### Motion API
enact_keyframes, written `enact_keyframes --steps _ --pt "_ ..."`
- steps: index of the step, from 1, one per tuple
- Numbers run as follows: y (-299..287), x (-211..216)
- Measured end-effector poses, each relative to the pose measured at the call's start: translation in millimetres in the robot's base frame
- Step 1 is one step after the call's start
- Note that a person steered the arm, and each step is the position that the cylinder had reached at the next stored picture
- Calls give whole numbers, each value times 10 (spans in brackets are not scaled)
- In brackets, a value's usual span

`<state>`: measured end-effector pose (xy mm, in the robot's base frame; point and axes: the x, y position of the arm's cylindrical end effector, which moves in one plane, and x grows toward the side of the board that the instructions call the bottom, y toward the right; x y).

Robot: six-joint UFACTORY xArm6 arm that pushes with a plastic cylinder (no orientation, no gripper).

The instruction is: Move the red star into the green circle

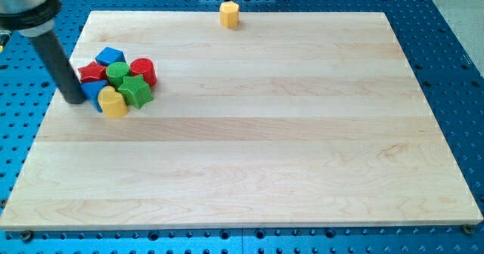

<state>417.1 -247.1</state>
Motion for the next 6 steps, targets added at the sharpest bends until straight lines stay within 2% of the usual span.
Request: enact_keyframes --steps 1,2,3,4,5,6 --pt "94 7" --pt "-93 6" --pt "-262 -275" --pt "-128 -388" --pt "363 -389" --pt "493 -506"
